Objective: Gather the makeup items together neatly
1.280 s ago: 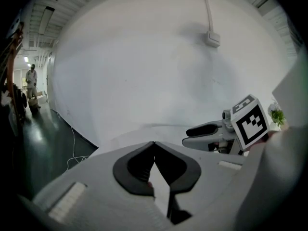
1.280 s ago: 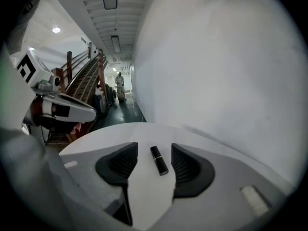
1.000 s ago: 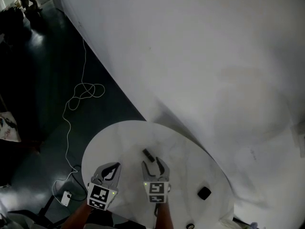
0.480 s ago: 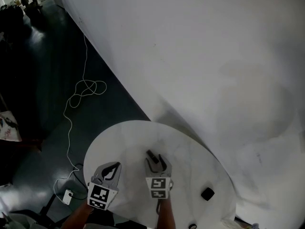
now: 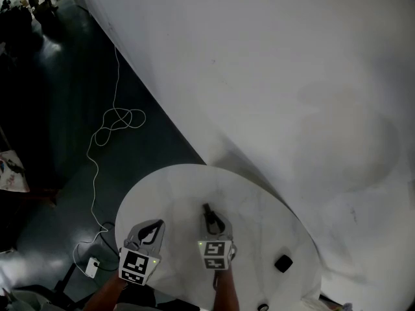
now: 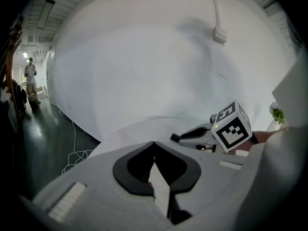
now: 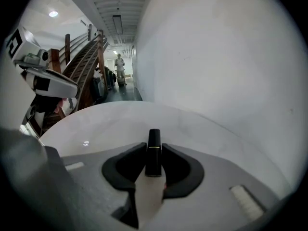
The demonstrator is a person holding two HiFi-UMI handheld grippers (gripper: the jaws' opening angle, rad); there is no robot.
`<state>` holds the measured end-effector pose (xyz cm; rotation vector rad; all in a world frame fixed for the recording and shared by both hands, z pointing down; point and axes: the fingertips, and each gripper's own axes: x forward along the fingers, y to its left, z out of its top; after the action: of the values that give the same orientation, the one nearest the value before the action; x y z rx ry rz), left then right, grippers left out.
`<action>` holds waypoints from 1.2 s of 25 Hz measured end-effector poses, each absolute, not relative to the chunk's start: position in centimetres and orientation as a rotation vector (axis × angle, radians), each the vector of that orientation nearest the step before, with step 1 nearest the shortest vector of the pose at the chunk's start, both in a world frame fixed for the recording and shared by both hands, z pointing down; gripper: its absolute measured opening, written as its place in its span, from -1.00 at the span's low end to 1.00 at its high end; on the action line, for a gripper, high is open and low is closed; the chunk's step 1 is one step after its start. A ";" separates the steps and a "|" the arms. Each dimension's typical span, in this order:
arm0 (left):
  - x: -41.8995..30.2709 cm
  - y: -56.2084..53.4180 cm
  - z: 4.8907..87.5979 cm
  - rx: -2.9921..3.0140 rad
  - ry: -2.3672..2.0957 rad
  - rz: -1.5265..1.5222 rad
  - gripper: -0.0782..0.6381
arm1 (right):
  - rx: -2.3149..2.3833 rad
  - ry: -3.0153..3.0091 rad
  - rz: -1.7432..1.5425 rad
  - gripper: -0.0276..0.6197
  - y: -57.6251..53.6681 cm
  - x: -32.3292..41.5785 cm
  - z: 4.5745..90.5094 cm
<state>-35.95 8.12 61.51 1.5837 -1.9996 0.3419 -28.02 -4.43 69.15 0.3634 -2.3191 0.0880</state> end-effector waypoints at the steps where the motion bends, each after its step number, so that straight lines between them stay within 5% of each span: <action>1: -36.0 8.1 61.5 1.586 -2.000 0.342 -0.75 | 0.367 -2.319 0.090 -0.59 -4.4 -28.0 69.2; 17: -33.8 6.6 56.7 1.728 -2.005 0.326 -0.75 | 0.538 -2.414 0.087 -0.61 -5.3 -24.9 61.2; 30: -24.8 2.5 52.3 2.023 -1.850 0.327 -0.75 | 0.912 -2.406 0.131 -0.60 -5.6 -13.1 54.0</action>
<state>-24.84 2.51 52.29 2.0228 -1.8503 0.3272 -13.15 -5.62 53.98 0.9123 -2.4061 0.1307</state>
